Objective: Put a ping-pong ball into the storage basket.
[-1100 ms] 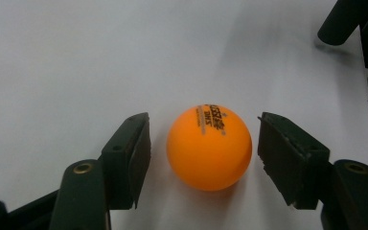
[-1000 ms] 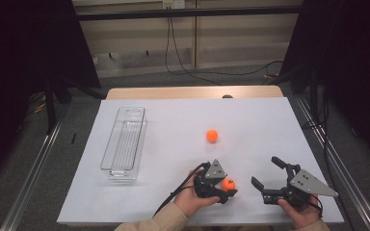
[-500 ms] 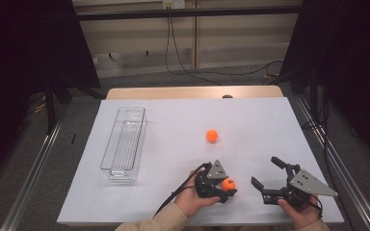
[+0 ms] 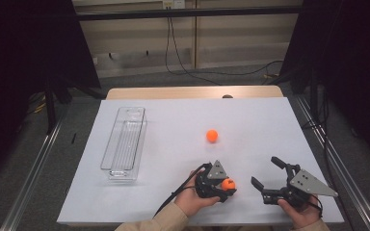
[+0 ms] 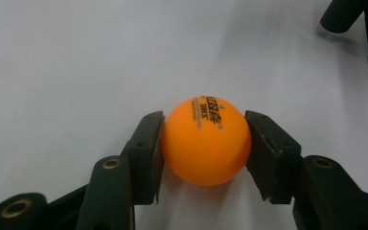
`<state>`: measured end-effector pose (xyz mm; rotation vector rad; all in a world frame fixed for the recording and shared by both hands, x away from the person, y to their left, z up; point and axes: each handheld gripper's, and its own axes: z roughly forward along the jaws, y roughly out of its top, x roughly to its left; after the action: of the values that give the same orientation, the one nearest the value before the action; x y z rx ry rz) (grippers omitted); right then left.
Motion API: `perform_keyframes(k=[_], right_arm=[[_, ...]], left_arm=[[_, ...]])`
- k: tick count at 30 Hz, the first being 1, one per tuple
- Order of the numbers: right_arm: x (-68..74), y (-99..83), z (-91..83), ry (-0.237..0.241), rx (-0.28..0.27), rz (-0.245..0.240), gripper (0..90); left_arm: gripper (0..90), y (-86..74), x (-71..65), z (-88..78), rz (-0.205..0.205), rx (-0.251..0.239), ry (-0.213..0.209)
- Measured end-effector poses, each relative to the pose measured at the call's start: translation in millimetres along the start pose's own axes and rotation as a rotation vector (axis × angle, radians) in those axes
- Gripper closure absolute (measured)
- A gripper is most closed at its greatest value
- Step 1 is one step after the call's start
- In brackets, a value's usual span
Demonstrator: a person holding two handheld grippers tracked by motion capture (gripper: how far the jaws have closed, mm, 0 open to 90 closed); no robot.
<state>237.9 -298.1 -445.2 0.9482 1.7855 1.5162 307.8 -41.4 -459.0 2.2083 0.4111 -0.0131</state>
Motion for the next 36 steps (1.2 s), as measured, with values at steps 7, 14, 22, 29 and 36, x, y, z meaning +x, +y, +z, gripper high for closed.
perform_keyframes(k=[7, 14, 22, 29, 36], right_arm=[[0.0, 0.1, 0.0, 0.000, 0.000, 0.000, 3.6], [0.0, 0.1, -0.1, 0.001, -0.001, 0.001, 3.6], [0.3, 0.2, -0.2, 0.001, -0.001, 0.004, 3.6], [0.2, 0.3, -0.2, 0.002, -0.001, 0.002, 3.6], [0.2, 0.4, -0.4, 0.003, -0.002, 0.001, 3.6]], left_arm=[[50.8, 0.2, 0.5, -1.7, -0.010, -0.004, 0.003], [50.8, 1.0, 2.3, -5.4, -0.021, -0.006, -0.003], [50.8, 2.3, 4.4, -10.4, -0.035, -0.019, -0.011], [50.8, 2.4, 6.4, -13.6, -0.046, -0.016, -0.011], [50.8, 2.8, 9.8, -19.3, -0.058, -0.022, -0.015]])
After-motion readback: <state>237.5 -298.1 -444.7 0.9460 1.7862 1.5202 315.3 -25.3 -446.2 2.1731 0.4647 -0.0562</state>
